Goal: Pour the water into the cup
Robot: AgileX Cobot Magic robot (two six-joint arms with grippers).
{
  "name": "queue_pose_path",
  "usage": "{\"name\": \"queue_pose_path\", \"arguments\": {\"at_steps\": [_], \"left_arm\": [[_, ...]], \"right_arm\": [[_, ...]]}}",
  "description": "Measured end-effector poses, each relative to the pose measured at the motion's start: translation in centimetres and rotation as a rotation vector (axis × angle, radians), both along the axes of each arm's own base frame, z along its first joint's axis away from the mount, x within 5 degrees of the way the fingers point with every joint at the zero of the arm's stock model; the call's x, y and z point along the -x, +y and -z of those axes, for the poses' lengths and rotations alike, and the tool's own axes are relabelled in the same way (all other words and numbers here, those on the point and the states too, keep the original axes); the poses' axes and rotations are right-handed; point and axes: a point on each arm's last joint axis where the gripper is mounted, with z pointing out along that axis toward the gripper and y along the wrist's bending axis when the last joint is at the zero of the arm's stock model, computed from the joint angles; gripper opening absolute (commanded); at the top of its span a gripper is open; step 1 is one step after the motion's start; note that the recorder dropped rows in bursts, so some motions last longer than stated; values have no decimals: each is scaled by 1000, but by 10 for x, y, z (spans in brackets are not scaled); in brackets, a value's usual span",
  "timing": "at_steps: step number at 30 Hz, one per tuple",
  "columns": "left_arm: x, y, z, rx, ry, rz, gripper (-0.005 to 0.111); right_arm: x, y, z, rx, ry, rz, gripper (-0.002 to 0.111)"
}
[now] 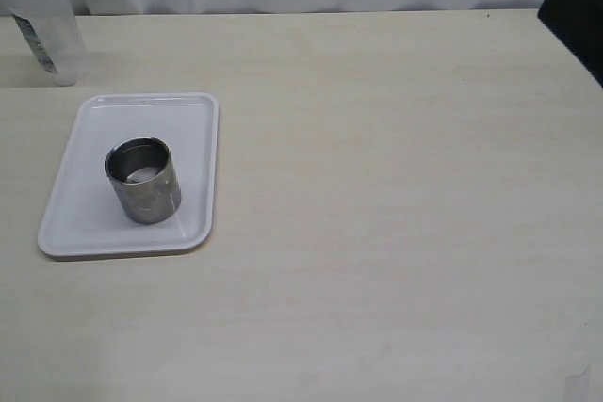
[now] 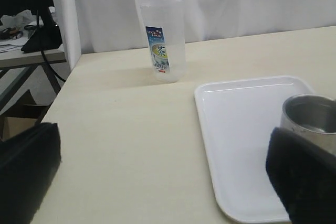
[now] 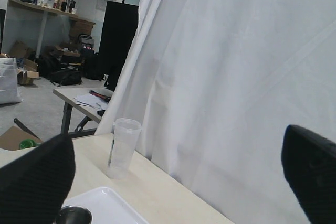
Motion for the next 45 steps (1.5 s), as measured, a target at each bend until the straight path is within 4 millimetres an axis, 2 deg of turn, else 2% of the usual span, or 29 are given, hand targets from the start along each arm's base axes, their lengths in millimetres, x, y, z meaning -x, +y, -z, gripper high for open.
{"name": "queue_pose_path", "arguments": {"at_steps": [30,33,40,45], "left_arm": [[0,0,0,20,1,-5,105],[0,0,0,20,3,-5,91],[0,0,1,21,10,-5,40],[0,0,1,21,12,-5,11]], "right_arm": [[0,0,0,0,0,0,110],[0,0,0,0,0,0,110],[0,0,0,0,0,0,110],[0,0,0,0,0,0,110]]}}
